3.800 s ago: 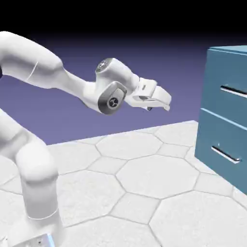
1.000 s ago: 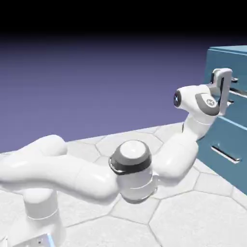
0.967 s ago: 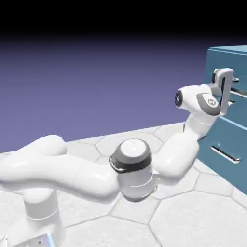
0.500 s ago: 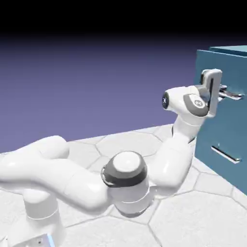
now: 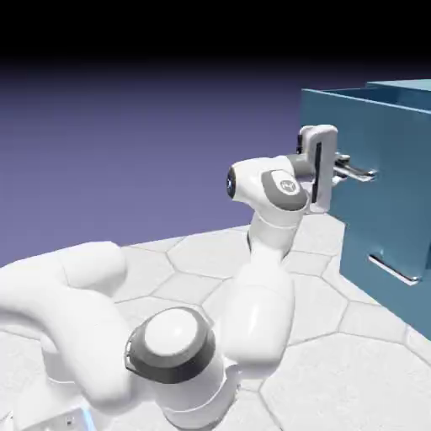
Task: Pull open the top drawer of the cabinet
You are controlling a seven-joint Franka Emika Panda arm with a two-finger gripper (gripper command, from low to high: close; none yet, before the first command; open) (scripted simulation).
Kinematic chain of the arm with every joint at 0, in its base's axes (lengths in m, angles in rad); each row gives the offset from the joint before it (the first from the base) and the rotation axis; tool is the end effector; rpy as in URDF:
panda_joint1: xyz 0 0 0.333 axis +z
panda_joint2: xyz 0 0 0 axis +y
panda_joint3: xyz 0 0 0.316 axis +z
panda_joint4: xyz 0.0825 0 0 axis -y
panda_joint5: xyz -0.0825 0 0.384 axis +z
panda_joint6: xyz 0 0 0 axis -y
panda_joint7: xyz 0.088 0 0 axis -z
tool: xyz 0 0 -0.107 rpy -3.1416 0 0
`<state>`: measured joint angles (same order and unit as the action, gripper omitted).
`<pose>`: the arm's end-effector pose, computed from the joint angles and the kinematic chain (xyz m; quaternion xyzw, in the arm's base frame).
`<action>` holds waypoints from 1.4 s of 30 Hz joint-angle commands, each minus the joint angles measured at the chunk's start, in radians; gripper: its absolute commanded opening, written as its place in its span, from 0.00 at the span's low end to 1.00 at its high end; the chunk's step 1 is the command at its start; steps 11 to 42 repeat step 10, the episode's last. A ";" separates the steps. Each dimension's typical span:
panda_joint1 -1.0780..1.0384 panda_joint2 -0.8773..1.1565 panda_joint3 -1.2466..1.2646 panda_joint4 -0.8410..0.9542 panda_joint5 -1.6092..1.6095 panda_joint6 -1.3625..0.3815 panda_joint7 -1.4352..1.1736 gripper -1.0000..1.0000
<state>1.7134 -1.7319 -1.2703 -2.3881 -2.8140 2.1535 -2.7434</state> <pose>0.5059 0.0272 0.4702 -0.2703 0.6524 -0.2708 0.6542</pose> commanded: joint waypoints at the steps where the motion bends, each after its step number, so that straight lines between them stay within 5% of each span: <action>1: -0.026 -0.004 0.003 -0.036 0.010 -0.011 0.000 0.00; 6: -0.149 -0.026 0.022 -0.202 0.049 -0.056 0.006 0.00; 7: -0.149 -0.026 0.022 -0.202 0.049 -0.056 0.006 1.00; 42: -0.213 -0.029 0.037 -0.275 0.077 -0.066 0.016 1.00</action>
